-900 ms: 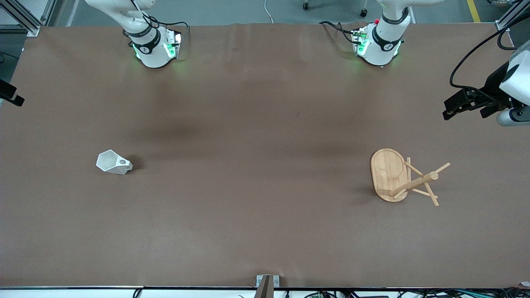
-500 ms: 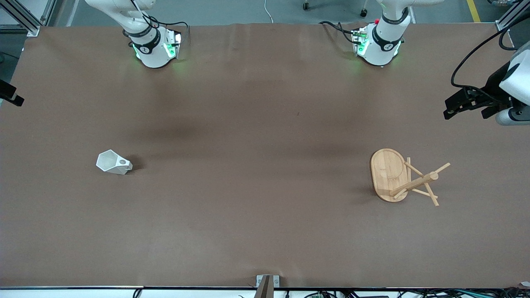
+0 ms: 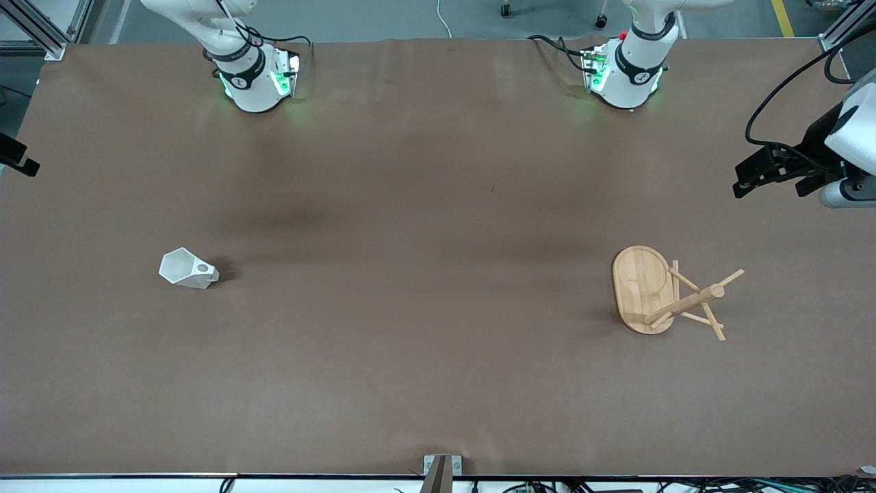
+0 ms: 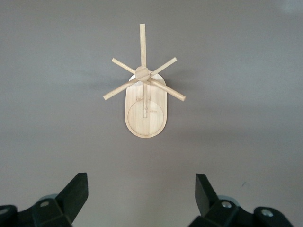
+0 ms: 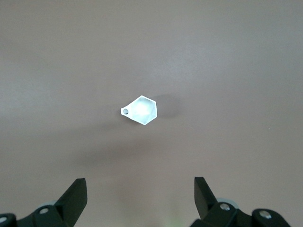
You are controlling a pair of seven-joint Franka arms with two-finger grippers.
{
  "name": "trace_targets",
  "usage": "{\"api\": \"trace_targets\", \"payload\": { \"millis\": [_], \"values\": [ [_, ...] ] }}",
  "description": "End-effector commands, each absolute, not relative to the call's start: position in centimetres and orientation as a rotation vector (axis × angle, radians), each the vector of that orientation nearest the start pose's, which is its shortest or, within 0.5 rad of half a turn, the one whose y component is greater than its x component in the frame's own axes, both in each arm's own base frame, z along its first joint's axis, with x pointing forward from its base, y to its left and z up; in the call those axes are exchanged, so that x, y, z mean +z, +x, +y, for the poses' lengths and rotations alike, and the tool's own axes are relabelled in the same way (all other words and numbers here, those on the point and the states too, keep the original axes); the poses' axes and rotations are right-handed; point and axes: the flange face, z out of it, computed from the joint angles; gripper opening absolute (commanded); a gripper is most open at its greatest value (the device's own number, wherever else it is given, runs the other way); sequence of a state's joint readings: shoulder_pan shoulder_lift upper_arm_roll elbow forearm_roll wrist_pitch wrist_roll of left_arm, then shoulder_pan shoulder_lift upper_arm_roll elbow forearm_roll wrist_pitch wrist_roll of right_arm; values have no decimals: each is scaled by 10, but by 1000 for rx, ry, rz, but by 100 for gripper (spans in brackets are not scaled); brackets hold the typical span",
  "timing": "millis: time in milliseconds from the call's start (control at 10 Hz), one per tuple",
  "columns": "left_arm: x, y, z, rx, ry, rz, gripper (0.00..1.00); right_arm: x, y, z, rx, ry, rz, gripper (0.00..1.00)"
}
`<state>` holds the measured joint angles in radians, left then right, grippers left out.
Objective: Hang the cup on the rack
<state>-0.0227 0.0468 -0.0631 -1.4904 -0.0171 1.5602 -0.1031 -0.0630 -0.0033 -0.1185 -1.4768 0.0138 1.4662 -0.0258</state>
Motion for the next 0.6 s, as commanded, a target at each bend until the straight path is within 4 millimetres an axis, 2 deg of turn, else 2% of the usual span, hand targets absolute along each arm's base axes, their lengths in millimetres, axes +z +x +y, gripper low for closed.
{"api": "trace_targets", "payload": {
  "millis": [0,100,200,400,500],
  "values": [
    [619,570,-51,15,-3146,-27,100,648,539,-105,32,-3121,275,100],
    [619,570,-51,12,-3145,-27,100,619,559,-106,52,-3125,273,100],
    [619,570,-51,15,-3145,-12,100,573,583,-108,86,-3129,272,100],
    [618,570,-50,17,-3145,7,100,505,605,-112,134,-3133,232,100],
    [618,570,-50,17,-3145,7,100,461,608,-119,170,-3134,144,100]
  ]
}}
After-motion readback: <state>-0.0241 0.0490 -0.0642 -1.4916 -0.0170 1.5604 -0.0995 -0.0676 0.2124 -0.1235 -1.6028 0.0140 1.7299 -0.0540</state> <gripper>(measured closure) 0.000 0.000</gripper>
